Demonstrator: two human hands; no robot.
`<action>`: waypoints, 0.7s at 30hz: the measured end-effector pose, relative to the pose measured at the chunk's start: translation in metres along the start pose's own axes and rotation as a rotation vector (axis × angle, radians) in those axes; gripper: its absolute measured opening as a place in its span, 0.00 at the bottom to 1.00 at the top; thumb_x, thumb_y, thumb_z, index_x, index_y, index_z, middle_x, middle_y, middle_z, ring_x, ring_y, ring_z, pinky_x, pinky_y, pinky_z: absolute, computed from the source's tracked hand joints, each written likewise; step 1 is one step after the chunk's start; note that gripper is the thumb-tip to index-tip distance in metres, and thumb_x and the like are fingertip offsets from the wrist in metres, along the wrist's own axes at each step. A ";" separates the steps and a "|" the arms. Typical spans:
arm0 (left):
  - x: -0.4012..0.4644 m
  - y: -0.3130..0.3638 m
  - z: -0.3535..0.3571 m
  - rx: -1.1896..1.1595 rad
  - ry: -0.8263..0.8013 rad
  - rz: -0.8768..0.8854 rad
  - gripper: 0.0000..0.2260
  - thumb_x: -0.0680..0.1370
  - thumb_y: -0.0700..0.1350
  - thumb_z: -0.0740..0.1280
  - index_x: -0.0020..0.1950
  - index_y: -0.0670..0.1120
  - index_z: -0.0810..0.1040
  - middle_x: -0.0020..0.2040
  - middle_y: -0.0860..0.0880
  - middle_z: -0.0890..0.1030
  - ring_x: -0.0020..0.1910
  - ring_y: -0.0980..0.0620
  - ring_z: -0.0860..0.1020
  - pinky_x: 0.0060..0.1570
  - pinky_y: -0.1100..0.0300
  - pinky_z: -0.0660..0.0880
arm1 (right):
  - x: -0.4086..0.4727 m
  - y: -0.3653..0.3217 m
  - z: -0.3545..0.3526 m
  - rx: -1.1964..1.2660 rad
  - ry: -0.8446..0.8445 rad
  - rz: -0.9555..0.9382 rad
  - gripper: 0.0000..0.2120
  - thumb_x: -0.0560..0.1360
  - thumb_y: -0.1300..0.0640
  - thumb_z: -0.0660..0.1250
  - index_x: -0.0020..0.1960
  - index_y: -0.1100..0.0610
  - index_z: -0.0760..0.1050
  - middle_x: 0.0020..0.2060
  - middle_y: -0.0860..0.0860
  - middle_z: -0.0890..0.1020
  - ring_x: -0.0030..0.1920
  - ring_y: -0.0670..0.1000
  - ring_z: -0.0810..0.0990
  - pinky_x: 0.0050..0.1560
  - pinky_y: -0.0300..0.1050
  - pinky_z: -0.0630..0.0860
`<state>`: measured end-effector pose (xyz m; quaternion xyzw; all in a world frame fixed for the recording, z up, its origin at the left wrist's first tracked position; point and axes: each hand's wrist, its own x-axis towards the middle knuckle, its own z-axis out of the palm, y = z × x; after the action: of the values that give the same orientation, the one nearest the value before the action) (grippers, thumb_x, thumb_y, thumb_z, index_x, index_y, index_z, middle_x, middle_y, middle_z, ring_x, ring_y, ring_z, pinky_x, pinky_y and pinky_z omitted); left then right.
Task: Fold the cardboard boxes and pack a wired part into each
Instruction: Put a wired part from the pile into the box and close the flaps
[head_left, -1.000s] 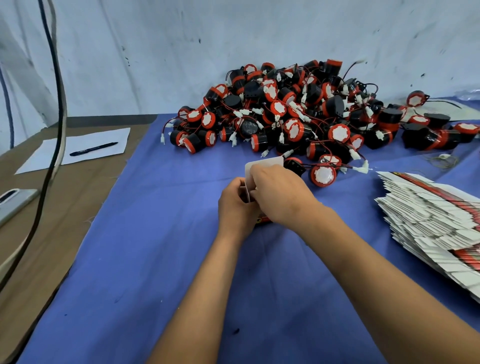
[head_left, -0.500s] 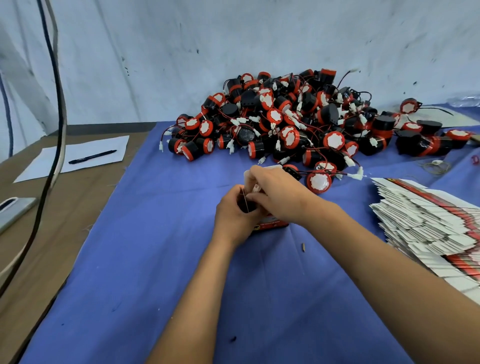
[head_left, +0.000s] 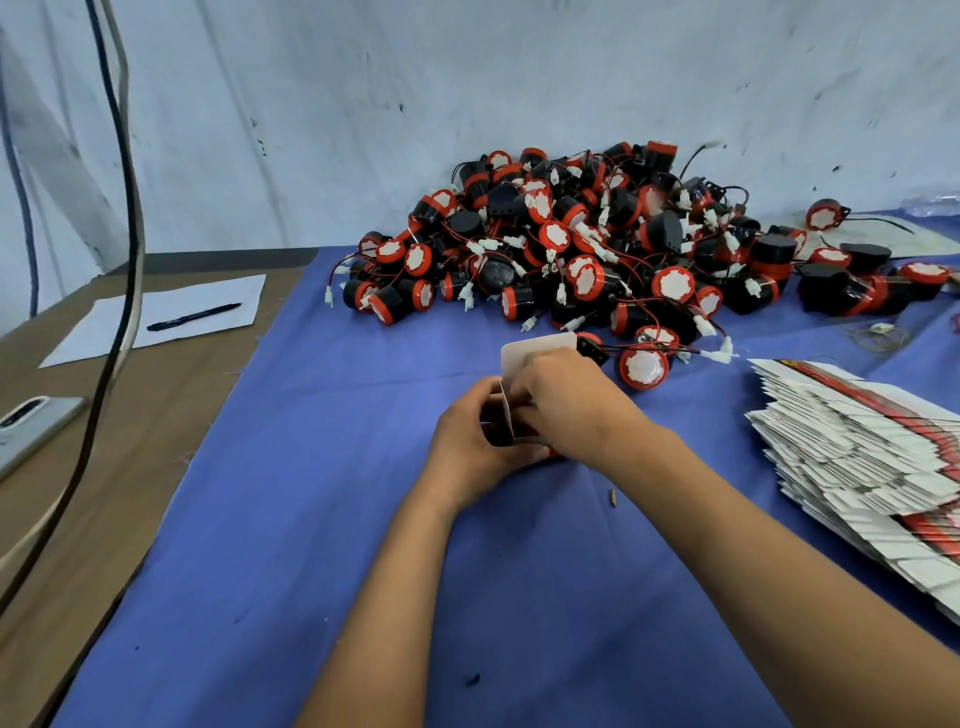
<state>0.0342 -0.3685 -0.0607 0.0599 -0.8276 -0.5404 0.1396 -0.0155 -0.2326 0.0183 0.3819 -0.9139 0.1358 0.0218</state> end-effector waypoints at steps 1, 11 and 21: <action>0.000 0.000 0.000 0.007 0.001 0.000 0.24 0.64 0.45 0.84 0.56 0.54 0.79 0.50 0.55 0.85 0.50 0.51 0.84 0.54 0.46 0.82 | 0.002 -0.001 -0.001 -0.034 -0.072 -0.015 0.08 0.79 0.64 0.64 0.50 0.62 0.82 0.52 0.57 0.81 0.49 0.58 0.79 0.49 0.52 0.77; 0.000 0.003 -0.002 0.022 -0.010 -0.001 0.27 0.62 0.49 0.83 0.59 0.55 0.79 0.51 0.56 0.85 0.52 0.53 0.83 0.55 0.49 0.82 | 0.003 -0.001 -0.006 -0.109 -0.080 -0.090 0.02 0.77 0.63 0.67 0.49 0.60 0.77 0.47 0.56 0.80 0.42 0.52 0.76 0.41 0.47 0.71; -0.003 0.016 0.008 -0.165 0.032 -0.050 0.08 0.69 0.42 0.65 0.45 0.52 0.80 0.37 0.57 0.82 0.38 0.56 0.78 0.40 0.60 0.76 | 0.004 -0.004 -0.011 -0.001 -0.001 -0.019 0.06 0.78 0.64 0.63 0.47 0.60 0.80 0.45 0.57 0.82 0.47 0.58 0.80 0.50 0.58 0.76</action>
<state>0.0351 -0.3537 -0.0495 0.0777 -0.7761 -0.6091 0.1438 -0.0163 -0.2349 0.0300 0.3907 -0.9103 0.1348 0.0229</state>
